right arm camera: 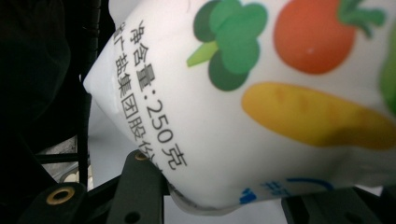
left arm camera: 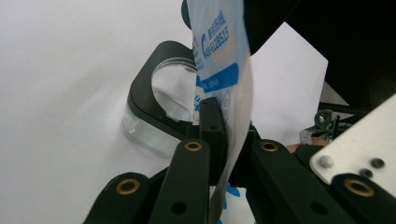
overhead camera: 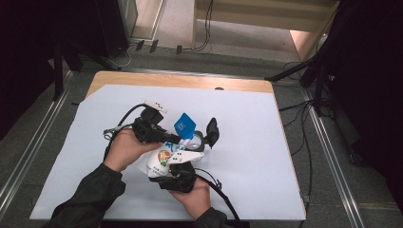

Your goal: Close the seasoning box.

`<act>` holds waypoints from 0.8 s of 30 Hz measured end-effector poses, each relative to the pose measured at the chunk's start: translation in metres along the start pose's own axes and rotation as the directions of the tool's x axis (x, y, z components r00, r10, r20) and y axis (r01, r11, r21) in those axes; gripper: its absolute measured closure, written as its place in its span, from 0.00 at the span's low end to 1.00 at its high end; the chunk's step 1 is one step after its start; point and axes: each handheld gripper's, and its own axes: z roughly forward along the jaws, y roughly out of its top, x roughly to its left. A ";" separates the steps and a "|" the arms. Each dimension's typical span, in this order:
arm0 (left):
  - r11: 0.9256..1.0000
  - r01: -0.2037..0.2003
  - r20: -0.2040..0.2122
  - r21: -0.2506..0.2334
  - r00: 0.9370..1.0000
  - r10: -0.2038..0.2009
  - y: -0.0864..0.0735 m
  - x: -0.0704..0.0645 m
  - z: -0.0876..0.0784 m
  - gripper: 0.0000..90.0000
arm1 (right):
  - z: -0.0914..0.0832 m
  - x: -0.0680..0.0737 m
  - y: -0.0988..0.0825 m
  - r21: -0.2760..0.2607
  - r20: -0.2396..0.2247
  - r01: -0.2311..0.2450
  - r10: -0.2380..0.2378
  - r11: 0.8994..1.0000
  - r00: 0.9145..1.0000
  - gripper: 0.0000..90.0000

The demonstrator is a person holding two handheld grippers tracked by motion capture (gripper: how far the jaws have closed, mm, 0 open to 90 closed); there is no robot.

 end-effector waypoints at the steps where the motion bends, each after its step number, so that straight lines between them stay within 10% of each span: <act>1: 1.000 0.000 -0.004 0.000 1.000 0.000 0.001 0.000 0.000 1.00 | 0.000 0.001 0.001 0.000 -0.002 0.005 -0.005 1.000 1.000 0.69; 12: 0.999 0.019 0.017 0.025 1.000 -0.020 0.001 0.002 0.006 0.88 | -0.002 -0.005 0.002 -0.029 -0.040 -0.078 0.077 0.997 0.996 0.71; 24: 0.999 0.029 0.024 0.018 0.999 -0.029 -0.002 0.002 -0.004 0.87 | -0.003 -0.003 0.001 -0.030 -0.035 -0.048 0.047 0.998 0.998 0.72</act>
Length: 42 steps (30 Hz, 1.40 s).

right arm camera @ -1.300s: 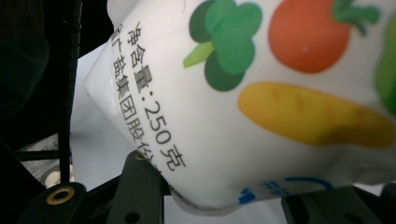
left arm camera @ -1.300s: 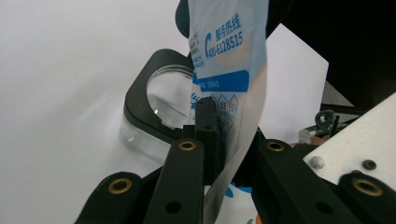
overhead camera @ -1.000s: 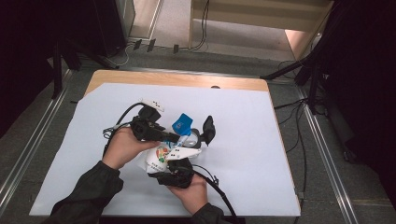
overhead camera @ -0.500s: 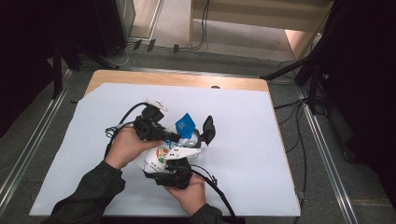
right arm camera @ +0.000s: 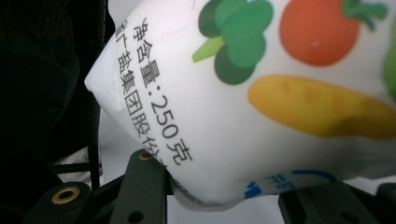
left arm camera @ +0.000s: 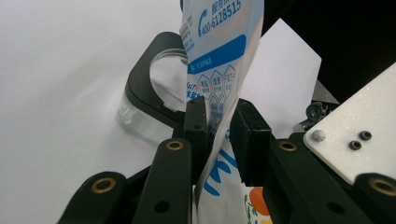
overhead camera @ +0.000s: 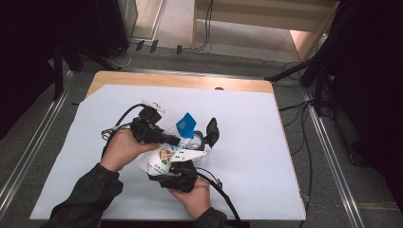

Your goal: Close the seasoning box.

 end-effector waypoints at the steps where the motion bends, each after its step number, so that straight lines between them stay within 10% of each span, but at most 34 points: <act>1: 1.000 0.000 0.003 0.001 1.000 0.000 0.000 0.000 0.000 0.87 | 0.000 0.000 0.000 0.000 0.000 0.000 0.000 1.000 1.000 0.72; 18: 1.000 -0.023 -0.055 0.006 0.998 0.023 0.005 -0.006 0.012 1.00 | 0.002 0.003 0.002 0.006 0.010 -0.001 0.001 1.000 1.000 0.69; 42: 1.000 0.014 -0.018 -0.011 1.000 -0.014 0.001 -0.002 -0.001 0.85 | -0.004 0.002 0.004 -0.022 -0.005 -0.016 0.016 1.000 1.000 0.73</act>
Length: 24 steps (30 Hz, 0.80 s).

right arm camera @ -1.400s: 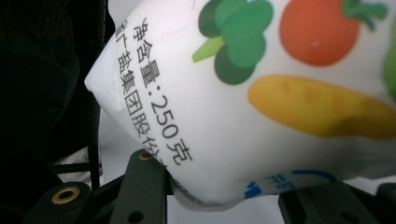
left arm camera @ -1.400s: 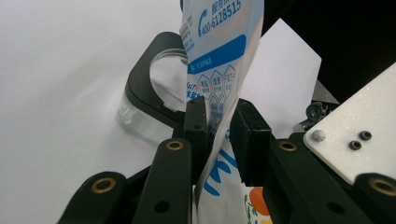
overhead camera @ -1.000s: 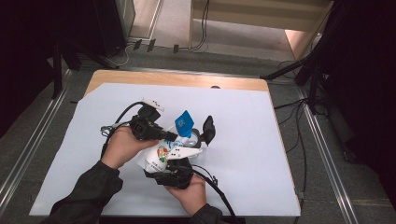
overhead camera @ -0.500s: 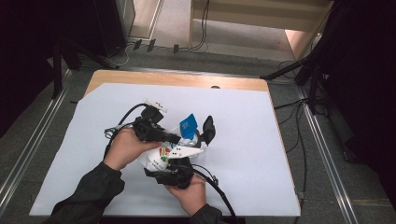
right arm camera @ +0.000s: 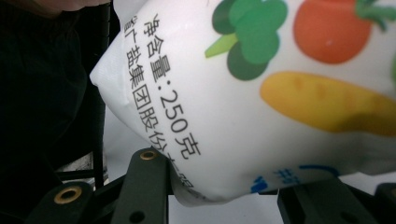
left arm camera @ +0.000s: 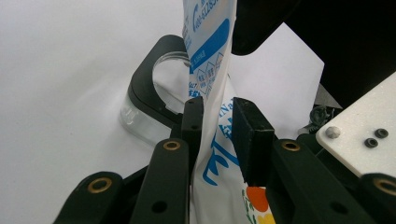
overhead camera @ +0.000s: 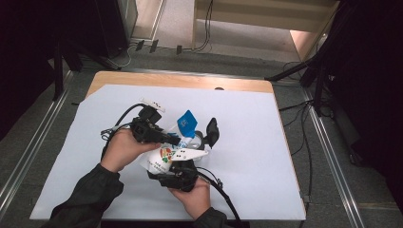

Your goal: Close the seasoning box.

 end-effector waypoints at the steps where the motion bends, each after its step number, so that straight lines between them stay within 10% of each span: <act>1: 1.000 -0.003 0.000 0.000 1.000 0.003 0.000 0.000 0.000 0.85 | 0.000 0.000 0.000 -0.001 -0.005 -0.001 0.001 1.000 1.000 0.73; 19: 1.000 -0.009 -0.014 0.014 1.000 0.009 0.001 -0.003 0.000 0.74 | -0.001 -0.001 -0.002 -0.019 -0.018 -0.037 0.036 0.999 0.999 0.75; 24: 0.999 -0.034 -0.028 -0.012 0.999 0.033 0.001 -0.005 -0.004 0.93 | -0.002 0.000 -0.001 -0.023 -0.026 -0.017 0.017 1.000 1.000 0.76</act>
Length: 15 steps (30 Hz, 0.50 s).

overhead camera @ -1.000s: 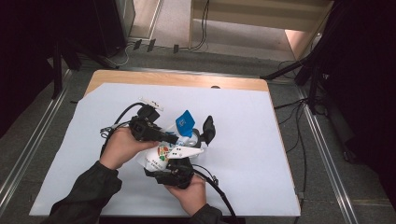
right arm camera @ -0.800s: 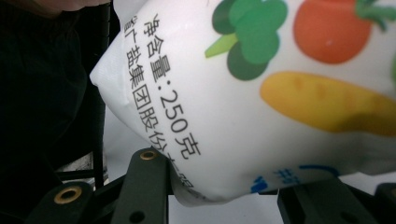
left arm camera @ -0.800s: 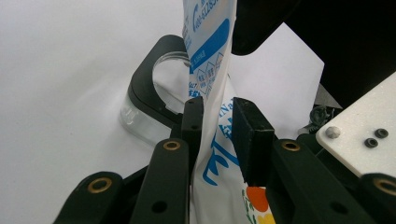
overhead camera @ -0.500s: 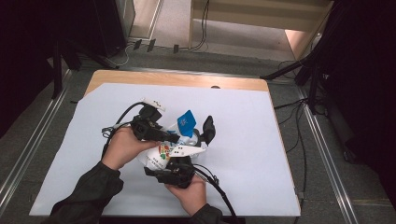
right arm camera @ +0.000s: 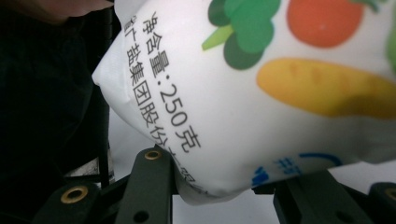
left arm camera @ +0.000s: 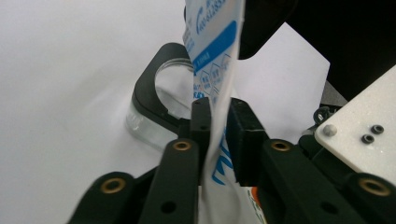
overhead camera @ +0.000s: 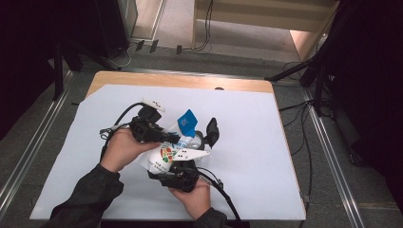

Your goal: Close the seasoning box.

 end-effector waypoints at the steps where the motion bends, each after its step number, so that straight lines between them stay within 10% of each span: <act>1: 1.000 -0.006 -0.002 -0.001 1.000 0.006 0.001 -0.001 0.000 0.96 | 0.000 0.001 0.000 -0.001 -0.003 -0.002 0.002 1.000 1.000 0.76; 15: 0.999 0.012 -0.025 0.051 1.000 -0.011 0.011 -0.004 0.013 0.99 | 0.001 0.001 0.005 0.003 -0.010 -0.012 0.012 1.000 1.000 0.72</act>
